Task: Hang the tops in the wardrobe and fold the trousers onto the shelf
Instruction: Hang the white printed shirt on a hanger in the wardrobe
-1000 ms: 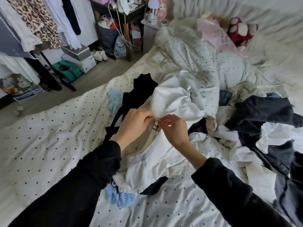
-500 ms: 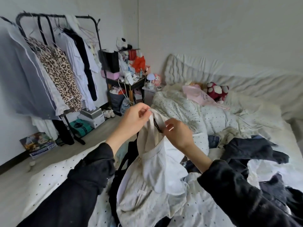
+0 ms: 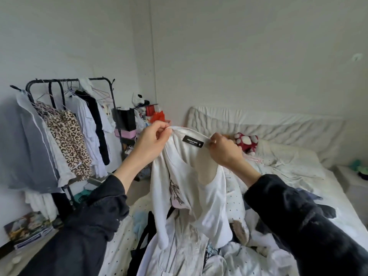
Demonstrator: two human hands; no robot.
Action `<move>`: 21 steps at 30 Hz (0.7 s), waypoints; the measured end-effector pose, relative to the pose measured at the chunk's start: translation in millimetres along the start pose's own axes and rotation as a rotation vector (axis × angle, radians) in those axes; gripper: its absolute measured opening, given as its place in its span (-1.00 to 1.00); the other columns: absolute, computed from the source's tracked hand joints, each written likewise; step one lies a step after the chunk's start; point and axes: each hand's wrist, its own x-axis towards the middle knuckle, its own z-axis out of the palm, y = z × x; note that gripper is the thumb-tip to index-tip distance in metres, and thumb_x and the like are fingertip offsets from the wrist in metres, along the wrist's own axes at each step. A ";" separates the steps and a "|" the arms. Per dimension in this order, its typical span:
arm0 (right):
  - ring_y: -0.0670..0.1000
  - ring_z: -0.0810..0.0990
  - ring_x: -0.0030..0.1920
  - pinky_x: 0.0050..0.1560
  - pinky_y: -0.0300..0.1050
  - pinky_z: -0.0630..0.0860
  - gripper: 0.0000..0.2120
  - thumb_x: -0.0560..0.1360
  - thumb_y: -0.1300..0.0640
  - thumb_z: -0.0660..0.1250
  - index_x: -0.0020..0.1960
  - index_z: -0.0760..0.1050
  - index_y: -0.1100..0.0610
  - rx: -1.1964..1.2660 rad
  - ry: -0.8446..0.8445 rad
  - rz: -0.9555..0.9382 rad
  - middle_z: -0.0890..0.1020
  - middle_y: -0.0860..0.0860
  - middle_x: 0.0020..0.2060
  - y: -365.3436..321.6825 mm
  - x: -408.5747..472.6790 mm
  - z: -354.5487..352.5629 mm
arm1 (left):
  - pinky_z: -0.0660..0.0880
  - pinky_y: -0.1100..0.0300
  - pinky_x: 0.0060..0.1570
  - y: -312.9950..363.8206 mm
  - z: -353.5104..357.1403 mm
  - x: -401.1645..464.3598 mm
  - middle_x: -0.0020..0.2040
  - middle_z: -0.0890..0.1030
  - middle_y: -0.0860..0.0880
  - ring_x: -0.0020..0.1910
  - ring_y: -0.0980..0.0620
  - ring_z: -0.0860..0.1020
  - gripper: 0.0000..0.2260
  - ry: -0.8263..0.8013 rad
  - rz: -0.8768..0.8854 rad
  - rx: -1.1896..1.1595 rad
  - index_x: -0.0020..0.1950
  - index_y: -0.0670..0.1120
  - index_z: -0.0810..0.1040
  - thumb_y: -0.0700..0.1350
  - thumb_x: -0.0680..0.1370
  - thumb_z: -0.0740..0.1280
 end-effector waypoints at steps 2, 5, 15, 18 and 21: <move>0.23 0.50 0.16 0.21 0.12 0.35 -0.72 0.60 0.06 0.05 0.22 0.39 0.11 -0.022 0.003 -0.004 0.57 0.18 0.13 -1.4 4.7 -8.3 | 0.38 0.44 -0.17 19.8 -8.5 12.8 -0.12 0.54 -0.03 -0.15 0.12 0.47 -0.92 0.081 0.043 -0.038 0.03 -0.12 0.50 -0.15 0.60 0.23; 0.21 0.52 0.12 0.23 0.16 0.36 -0.76 0.56 0.11 0.09 0.15 0.44 0.10 -0.026 0.022 -0.024 0.60 0.13 0.06 -0.2 13.0 -26.0 | 0.37 0.50 -0.14 33.0 -28.5 28.7 -0.13 0.52 0.07 -0.14 0.20 0.47 -0.94 0.170 0.044 -0.080 0.03 -0.10 0.48 -0.16 0.60 0.24; 0.22 0.55 0.11 0.21 0.11 0.39 -0.73 0.50 0.18 0.17 0.07 0.60 0.05 0.082 0.076 -0.114 0.63 0.13 0.03 -15.8 9.0 -22.8 | 0.42 0.07 -0.03 -23.1 -59.3 -24.8 -0.10 0.63 -0.17 -0.11 -0.07 0.53 -0.93 -0.099 -0.258 0.104 -0.12 -0.02 0.63 -0.17 0.51 0.37; 0.22 0.54 0.11 0.17 0.05 0.41 -0.76 0.52 0.17 0.19 0.09 0.58 0.12 0.185 0.060 -0.202 0.63 0.15 0.04 -45.2 4.4 -13.2 | 0.29 0.14 -0.17 -33.1 -80.8 -48.7 -0.24 0.51 -0.14 -0.23 -0.01 0.43 -0.89 0.105 -0.315 0.115 -0.20 -0.06 0.60 -0.13 0.53 0.36; 0.22 0.55 0.10 0.13 0.02 0.43 -0.79 0.53 0.15 0.22 0.09 0.56 0.16 0.288 -0.001 -0.304 0.63 0.16 0.04 -72.3 -7.5 4.8 | 0.26 0.14 -0.15 -45.4 -100.6 -79.9 -0.24 0.47 -0.11 -0.23 0.02 0.41 -0.81 0.208 -0.400 0.124 -0.13 -0.25 0.57 -0.12 0.54 0.33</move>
